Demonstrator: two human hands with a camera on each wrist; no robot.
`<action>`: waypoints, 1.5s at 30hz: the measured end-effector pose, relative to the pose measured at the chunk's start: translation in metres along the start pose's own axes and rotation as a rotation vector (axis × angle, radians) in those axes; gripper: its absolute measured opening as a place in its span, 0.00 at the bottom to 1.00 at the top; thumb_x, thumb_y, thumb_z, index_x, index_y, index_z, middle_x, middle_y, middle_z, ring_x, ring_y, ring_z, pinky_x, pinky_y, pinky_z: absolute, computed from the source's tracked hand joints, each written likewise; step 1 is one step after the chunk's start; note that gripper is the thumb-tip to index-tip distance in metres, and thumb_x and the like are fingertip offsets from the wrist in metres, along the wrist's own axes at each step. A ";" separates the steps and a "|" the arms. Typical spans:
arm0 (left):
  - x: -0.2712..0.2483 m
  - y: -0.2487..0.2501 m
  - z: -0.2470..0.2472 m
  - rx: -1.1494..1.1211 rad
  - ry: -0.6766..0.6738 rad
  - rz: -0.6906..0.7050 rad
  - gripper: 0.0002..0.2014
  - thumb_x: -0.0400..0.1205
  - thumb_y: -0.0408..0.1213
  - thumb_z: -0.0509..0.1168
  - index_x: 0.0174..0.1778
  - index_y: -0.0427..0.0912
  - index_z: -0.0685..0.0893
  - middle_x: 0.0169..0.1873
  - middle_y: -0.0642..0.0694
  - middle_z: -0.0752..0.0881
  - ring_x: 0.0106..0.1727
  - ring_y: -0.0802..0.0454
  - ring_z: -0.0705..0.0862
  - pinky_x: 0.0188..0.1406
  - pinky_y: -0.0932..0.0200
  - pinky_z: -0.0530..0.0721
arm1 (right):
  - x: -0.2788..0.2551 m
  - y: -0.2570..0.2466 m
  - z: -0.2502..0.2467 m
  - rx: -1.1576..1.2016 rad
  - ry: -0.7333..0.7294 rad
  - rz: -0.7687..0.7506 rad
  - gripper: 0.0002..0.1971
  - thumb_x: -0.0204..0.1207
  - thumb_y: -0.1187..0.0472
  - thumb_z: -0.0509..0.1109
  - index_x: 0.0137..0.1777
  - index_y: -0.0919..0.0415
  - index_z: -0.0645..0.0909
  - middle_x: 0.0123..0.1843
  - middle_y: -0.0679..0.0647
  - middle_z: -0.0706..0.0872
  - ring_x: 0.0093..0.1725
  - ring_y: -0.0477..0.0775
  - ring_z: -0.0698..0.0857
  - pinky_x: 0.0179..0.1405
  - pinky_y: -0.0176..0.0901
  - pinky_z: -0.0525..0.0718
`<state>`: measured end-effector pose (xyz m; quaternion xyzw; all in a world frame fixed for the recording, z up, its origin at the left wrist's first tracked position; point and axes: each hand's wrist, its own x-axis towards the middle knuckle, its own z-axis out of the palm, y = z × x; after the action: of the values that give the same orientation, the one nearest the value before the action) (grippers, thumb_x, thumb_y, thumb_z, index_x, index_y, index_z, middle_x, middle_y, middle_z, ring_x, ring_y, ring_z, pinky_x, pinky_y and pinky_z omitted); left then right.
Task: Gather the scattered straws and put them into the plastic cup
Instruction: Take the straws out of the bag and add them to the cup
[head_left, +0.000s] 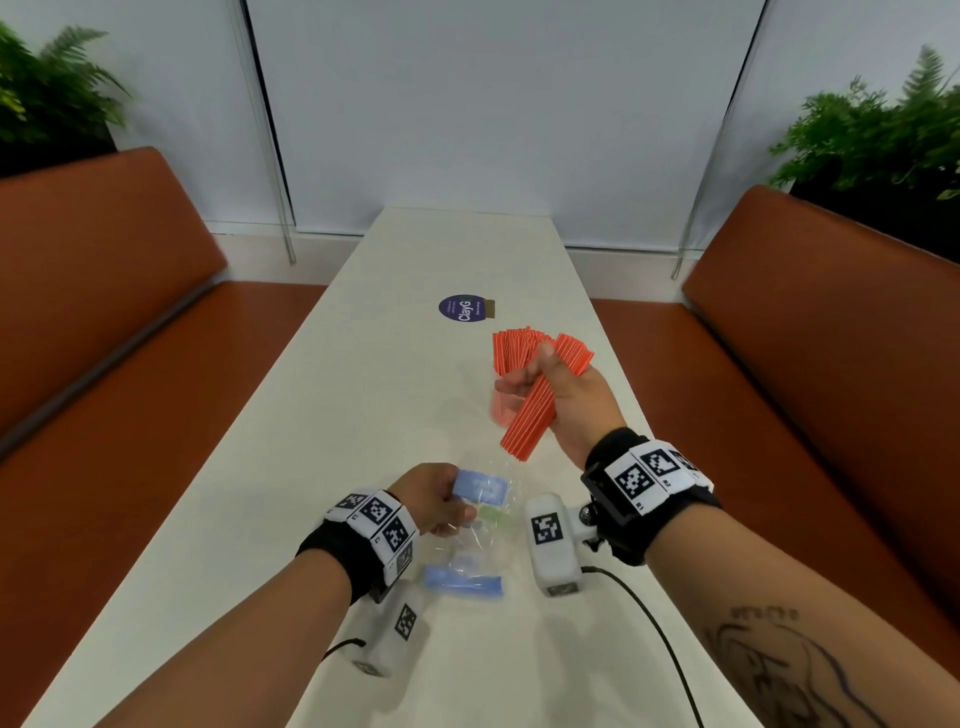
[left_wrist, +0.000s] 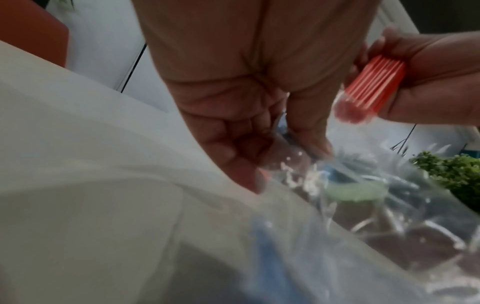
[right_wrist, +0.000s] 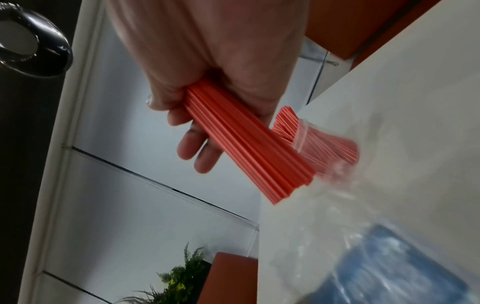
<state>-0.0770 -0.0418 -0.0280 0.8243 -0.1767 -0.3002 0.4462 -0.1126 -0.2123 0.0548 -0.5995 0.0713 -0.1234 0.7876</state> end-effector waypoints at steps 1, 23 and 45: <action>0.002 0.001 -0.001 0.058 0.011 -0.020 0.11 0.77 0.24 0.66 0.35 0.43 0.75 0.18 0.52 0.80 0.15 0.62 0.76 0.22 0.66 0.75 | 0.001 -0.004 -0.001 0.020 0.020 -0.017 0.16 0.82 0.53 0.60 0.36 0.61 0.76 0.37 0.58 0.88 0.43 0.58 0.90 0.58 0.62 0.84; 0.017 0.083 -0.042 0.719 0.301 0.010 0.21 0.80 0.45 0.66 0.67 0.45 0.75 0.63 0.44 0.81 0.63 0.46 0.81 0.60 0.54 0.77 | 0.016 -0.013 -0.021 -0.095 0.130 -0.098 0.19 0.82 0.54 0.62 0.28 0.57 0.77 0.26 0.55 0.81 0.29 0.58 0.79 0.48 0.59 0.83; 0.122 0.074 -0.039 0.592 0.338 0.154 0.08 0.79 0.40 0.66 0.52 0.45 0.86 0.58 0.44 0.79 0.58 0.44 0.82 0.60 0.52 0.80 | 0.131 0.018 0.003 -0.335 0.201 -0.064 0.13 0.79 0.54 0.67 0.34 0.59 0.78 0.33 0.55 0.85 0.32 0.52 0.85 0.38 0.39 0.83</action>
<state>0.0393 -0.1256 0.0098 0.9404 -0.2414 -0.0604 0.2320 0.0160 -0.2416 0.0431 -0.7087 0.1501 -0.1938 0.6615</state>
